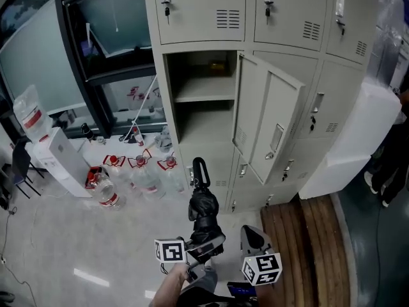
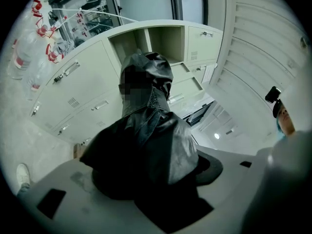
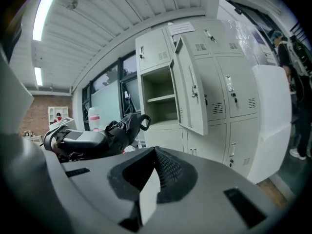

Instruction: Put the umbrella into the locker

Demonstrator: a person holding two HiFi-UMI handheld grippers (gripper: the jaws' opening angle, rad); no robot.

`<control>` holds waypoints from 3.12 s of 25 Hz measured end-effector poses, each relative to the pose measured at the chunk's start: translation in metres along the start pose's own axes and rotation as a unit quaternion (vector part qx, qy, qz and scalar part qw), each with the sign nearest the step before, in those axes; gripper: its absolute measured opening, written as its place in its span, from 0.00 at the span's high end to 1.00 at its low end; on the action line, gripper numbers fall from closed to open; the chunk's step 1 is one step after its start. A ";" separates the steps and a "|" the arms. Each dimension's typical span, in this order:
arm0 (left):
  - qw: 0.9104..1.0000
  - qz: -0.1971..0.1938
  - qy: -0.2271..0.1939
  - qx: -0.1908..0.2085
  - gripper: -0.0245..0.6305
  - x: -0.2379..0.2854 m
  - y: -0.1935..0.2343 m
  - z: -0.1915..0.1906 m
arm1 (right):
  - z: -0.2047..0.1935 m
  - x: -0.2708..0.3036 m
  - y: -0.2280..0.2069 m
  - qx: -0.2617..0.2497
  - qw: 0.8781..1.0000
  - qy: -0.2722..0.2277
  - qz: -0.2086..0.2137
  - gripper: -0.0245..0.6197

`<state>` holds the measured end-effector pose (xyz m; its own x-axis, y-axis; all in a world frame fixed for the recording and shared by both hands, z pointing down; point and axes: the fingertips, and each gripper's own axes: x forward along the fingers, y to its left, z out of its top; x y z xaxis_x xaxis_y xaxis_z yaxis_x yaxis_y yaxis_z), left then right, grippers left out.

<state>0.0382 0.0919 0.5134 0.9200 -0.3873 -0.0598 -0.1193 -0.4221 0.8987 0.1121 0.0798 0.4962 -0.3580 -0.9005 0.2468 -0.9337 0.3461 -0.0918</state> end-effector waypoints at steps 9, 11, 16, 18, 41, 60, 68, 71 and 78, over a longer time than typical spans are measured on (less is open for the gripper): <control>1.000 -0.009 0.008 -0.014 0.52 0.041 0.058 0.130 | 0.043 0.134 -0.032 0.004 1.000 0.021 -0.009 0.96; 1.000 -0.016 0.011 -0.014 0.52 0.047 0.065 0.151 | 0.049 0.155 -0.035 0.006 1.000 0.021 -0.011 0.96; 0.999 -0.023 0.021 -0.020 0.52 0.060 0.080 0.180 | 0.050 0.188 -0.045 0.000 0.999 0.029 -0.024 0.96; 0.999 -0.028 0.022 -0.030 0.52 0.064 0.083 0.184 | 0.049 0.193 -0.047 0.002 0.999 0.031 -0.029 0.96; 0.997 -0.042 0.020 -0.057 0.52 0.080 0.096 0.222 | 0.067 0.245 -0.054 -0.001 1.000 0.016 -0.018 0.96; 0.995 -0.052 0.025 -0.078 0.52 0.098 0.115 0.235 | 0.063 0.277 -0.063 -0.001 0.999 0.038 -0.009 0.96; 0.993 -0.059 0.019 -0.103 0.52 0.108 0.125 0.243 | 0.060 0.289 -0.072 -0.013 0.998 0.052 -0.011 0.96; 0.992 -0.058 0.016 -0.108 0.52 0.111 0.130 0.248 | 0.060 0.295 -0.074 -0.031 0.998 0.058 -0.010 0.96; 0.991 -0.066 0.014 -0.115 0.52 0.119 0.134 0.260 | 0.061 0.308 -0.079 -0.027 0.998 0.062 -0.008 0.96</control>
<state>0.0351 -0.2240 0.5142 0.9323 -0.3169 -0.1744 0.0881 -0.2689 0.9591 0.0757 -0.2414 0.5204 -0.3376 -0.8675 0.3654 -0.9364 0.3492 -0.0362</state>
